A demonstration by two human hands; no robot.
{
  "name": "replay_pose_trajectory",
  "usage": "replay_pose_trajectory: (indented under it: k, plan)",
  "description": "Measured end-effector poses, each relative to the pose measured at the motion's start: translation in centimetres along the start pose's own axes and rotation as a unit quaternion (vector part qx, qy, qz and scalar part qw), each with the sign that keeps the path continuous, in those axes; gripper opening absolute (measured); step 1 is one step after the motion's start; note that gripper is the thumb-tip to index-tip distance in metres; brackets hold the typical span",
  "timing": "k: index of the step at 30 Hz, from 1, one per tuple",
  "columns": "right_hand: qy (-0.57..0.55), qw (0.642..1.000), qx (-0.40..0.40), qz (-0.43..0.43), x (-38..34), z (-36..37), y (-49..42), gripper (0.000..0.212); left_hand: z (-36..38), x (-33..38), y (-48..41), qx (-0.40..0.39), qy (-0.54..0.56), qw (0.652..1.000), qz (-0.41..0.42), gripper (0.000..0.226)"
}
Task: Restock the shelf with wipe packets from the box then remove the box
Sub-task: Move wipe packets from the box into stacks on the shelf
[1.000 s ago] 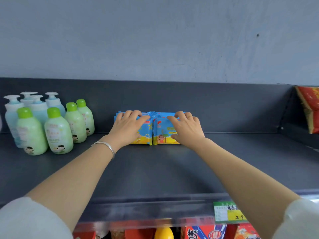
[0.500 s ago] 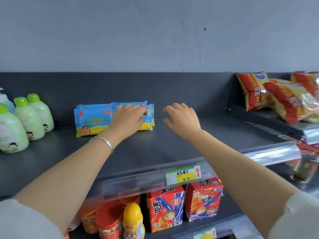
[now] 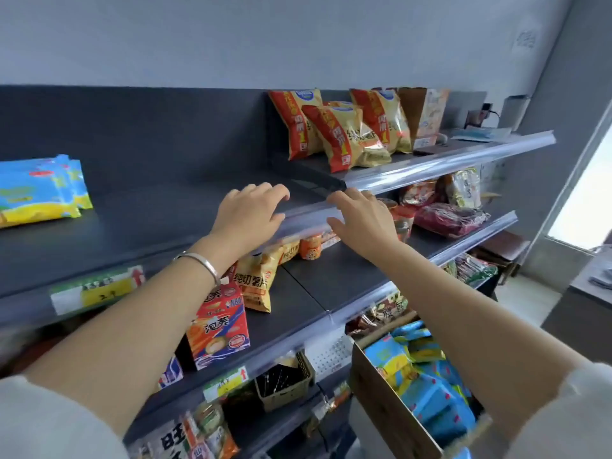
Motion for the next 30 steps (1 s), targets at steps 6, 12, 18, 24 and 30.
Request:
replay_pose_trajectory:
  k: [6, 12, 18, 24, 30]
  plan:
    - [0.035, 0.994, -0.086, 0.062, 10.3, 2.9, 7.0, 0.038, 9.3, 9.8, -1.4, -0.095, 0.047, 0.993, 0.043, 0.032]
    - [0.051, 0.976, -0.174, 0.117, 17.4, 6.9, 12.0, 0.040, 17.8, 16.2, -1.7, -0.200, 0.097, 0.971, 0.093, 0.032]
    - [0.040, 0.949, -0.252, 0.185, 21.9, 11.0, 14.7, 0.038, 25.3, 19.3, -2.6, -0.286, 0.126, 0.943, 0.113, 0.034]
    - [0.058, 0.926, -0.294, 0.228, 25.3, 13.8, 16.1, 0.041, 31.1, 20.8, -4.1, -0.350, 0.148, 0.917, 0.124, 0.033]
    - [0.051, 0.905, -0.333, 0.259, 28.6, 16.5, 17.7, 0.037, 36.0, 22.0, -3.5, -0.399, 0.148, 0.898, 0.115, 0.033]
Point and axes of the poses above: each hand's wrist, its own y-axis away from the middle knuckle, its own z-axis out of the palm, x = y × z, the point moved 2 cm from there along -y, towards the middle knuckle, and after that the axes turned 6 degrees about y, right-handed, at the moved point
